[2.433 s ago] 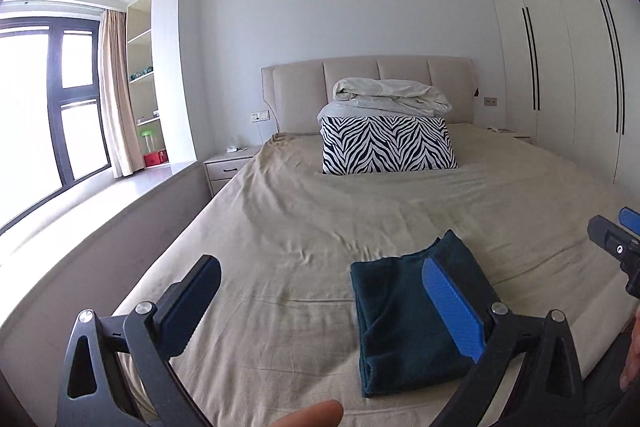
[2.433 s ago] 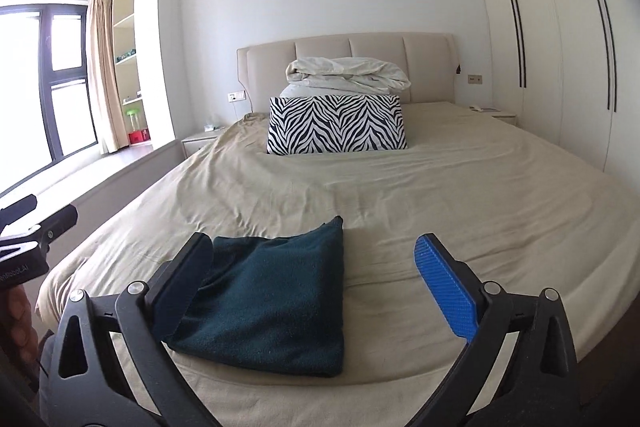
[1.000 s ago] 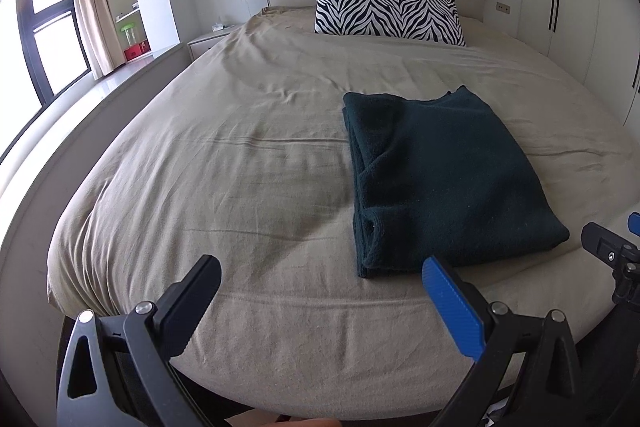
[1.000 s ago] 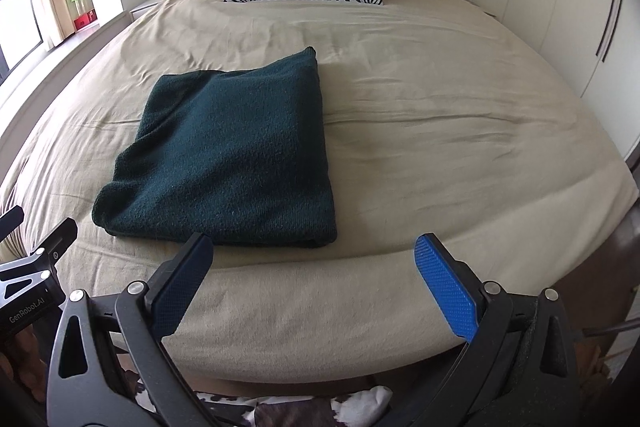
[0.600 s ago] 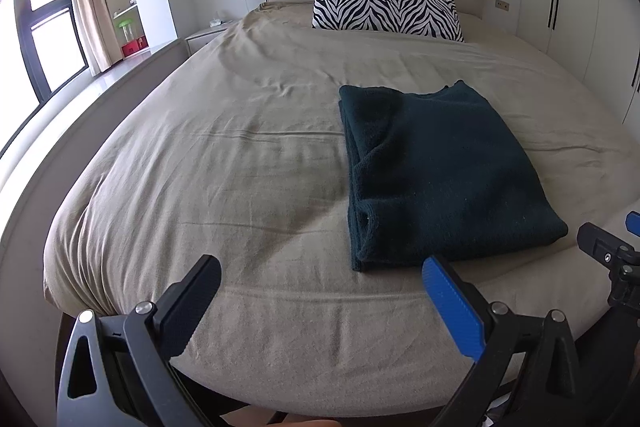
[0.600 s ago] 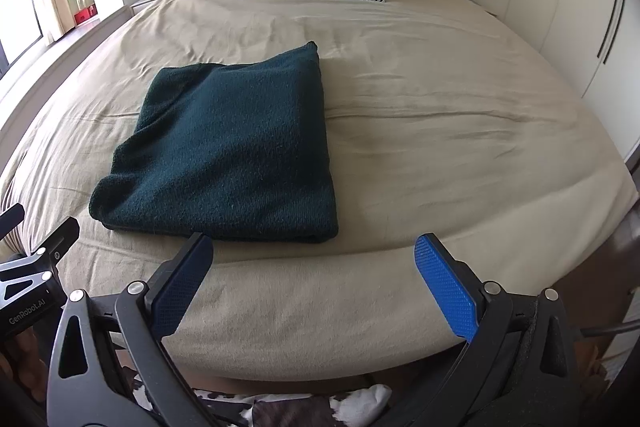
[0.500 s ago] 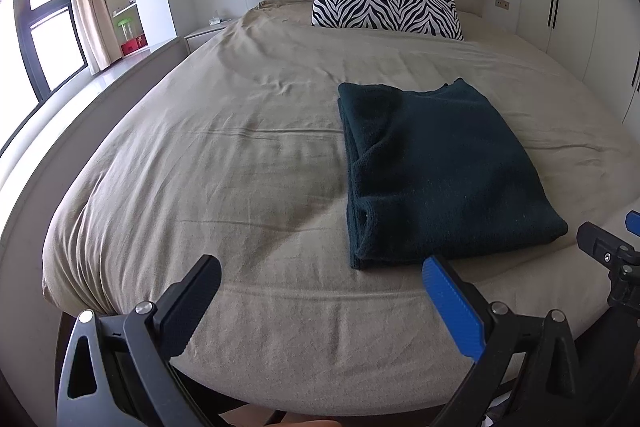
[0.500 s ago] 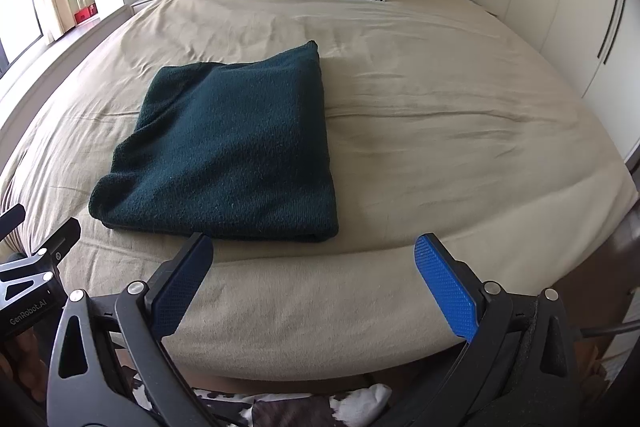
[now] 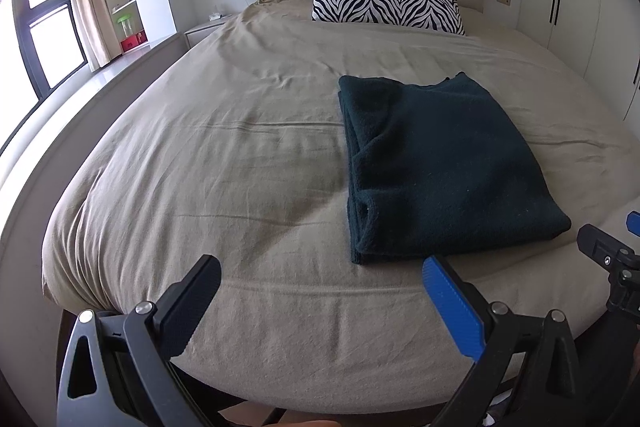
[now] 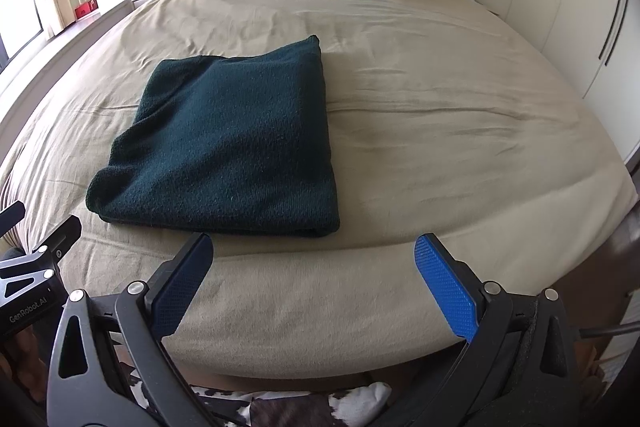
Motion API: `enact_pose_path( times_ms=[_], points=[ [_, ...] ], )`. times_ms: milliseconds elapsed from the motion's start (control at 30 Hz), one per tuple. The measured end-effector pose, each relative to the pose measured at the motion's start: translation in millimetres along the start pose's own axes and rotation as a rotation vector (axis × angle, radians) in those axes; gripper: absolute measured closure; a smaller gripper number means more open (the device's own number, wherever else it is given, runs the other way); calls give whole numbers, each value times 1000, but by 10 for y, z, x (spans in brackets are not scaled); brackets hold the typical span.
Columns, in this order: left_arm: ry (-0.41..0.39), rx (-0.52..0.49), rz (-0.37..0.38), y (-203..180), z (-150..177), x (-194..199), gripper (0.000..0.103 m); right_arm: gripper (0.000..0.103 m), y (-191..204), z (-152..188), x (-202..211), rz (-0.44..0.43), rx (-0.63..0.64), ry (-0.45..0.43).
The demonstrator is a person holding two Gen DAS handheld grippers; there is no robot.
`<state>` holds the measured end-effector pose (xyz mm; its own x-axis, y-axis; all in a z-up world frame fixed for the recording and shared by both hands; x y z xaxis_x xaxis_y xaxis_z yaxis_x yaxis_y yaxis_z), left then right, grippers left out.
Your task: Fold small clothes
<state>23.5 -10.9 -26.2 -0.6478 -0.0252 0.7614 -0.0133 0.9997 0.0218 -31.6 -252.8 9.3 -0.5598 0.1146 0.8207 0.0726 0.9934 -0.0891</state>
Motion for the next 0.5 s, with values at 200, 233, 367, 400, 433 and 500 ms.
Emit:
enact_pose_path(
  times_ms=[200, 233, 367, 400, 433, 500],
  points=[
    [4, 0, -1, 9, 6, -3, 0, 0, 16, 12, -5, 1, -1, 2],
    [4, -1, -1, 8, 6, -3, 0, 0, 17, 12, -5, 1, -1, 2],
    [5, -1, -1, 7, 10, -2, 0, 0, 22, 15, -3, 1, -2, 2],
    [4, -1, -1, 5, 8, -1, 0, 0, 24, 15, -3, 1, -2, 2],
    [4, 0, -1, 4, 8, -1, 0, 0, 25, 15, -3, 2, -2, 2],
    [5, 0, -1, 4, 10, 0, 0, 0, 25, 16, -3, 2, -1, 2]
  ],
)
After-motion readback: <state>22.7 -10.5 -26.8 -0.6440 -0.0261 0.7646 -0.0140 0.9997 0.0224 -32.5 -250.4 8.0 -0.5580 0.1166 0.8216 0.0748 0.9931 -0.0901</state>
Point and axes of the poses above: each gripper's, at about its wrist camera, not at the fingertips, and x roughly against the way its jaws point, y to its left, z to its underside, the point moved 7 cm from there along -x, roughly the way its jaws point, and after that the axes turned 5 degrees about x, right-handed, at the moved point
